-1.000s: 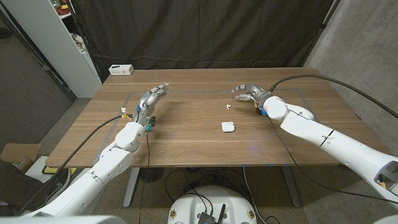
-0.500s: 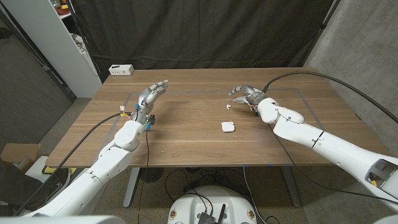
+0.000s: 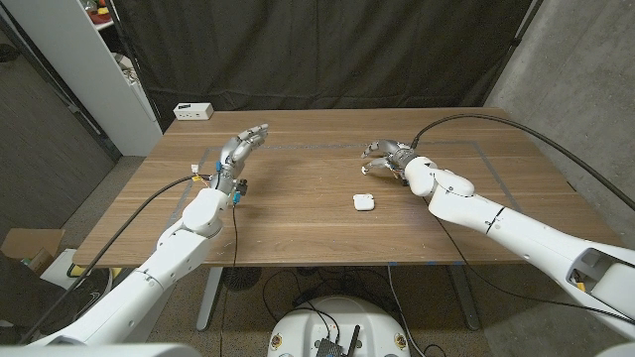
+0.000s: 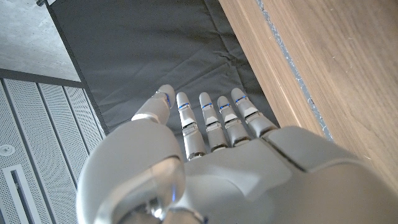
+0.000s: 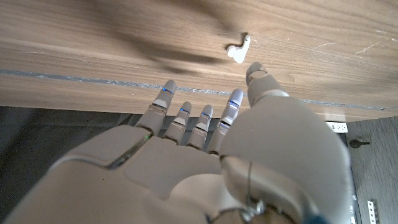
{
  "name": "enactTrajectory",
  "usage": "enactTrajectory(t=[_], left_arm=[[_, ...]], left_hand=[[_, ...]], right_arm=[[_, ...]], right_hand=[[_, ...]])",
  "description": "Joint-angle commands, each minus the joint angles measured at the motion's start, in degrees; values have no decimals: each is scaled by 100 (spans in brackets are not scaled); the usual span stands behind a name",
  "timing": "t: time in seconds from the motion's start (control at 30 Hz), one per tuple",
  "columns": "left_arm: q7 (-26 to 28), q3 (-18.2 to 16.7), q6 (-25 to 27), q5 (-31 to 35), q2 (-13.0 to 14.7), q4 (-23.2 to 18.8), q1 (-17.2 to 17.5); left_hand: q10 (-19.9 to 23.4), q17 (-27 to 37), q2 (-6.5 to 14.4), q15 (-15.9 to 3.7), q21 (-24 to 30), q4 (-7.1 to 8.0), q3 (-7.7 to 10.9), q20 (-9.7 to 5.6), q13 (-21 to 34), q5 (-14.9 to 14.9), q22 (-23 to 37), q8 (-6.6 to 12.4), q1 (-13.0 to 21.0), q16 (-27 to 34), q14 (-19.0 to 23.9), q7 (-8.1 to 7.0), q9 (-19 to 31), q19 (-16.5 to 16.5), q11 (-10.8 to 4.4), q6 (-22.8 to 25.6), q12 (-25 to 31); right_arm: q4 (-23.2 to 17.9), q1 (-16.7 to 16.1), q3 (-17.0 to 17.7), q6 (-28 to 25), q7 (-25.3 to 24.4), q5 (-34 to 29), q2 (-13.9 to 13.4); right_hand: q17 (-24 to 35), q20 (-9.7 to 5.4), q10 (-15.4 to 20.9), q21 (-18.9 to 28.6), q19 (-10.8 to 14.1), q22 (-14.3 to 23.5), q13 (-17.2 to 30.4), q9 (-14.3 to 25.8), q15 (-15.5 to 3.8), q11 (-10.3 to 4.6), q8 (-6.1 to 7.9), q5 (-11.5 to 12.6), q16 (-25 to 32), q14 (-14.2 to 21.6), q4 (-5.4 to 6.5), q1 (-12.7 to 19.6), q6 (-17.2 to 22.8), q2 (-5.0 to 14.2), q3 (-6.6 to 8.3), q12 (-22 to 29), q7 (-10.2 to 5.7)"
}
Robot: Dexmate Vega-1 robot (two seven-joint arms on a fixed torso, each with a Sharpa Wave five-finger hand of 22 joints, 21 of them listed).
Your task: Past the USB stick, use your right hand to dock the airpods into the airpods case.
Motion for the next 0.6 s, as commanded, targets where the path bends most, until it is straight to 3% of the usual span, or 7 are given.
enactTrajectory(t=[0.03,0.6], left_arm=[[-21,-12,76,-23,-5,51,-88],[-39,-4,219,-103,30,5,-85]], left_hand=[[64,11,4,-401,-5,3,-18,20,12,35,24,-2,72,-1,48,18,19,30,-15,26,13],[78,14,6,-387,-46,26,-76,40,27,32,27,-8,106,-17,35,19,26,27,-1,50,11]], right_arm=[[374,151,-43,-26,143,-98,256],[578,280,-131,-188,346,-3,352]], right_hand=[[21,-33,80,34,24,8,27,11,-638,12,46,33,45,81,51,55,105,11,-15,48,0],[57,-47,171,29,38,8,53,-5,-704,-27,48,30,108,186,97,58,319,80,-60,73,26]])
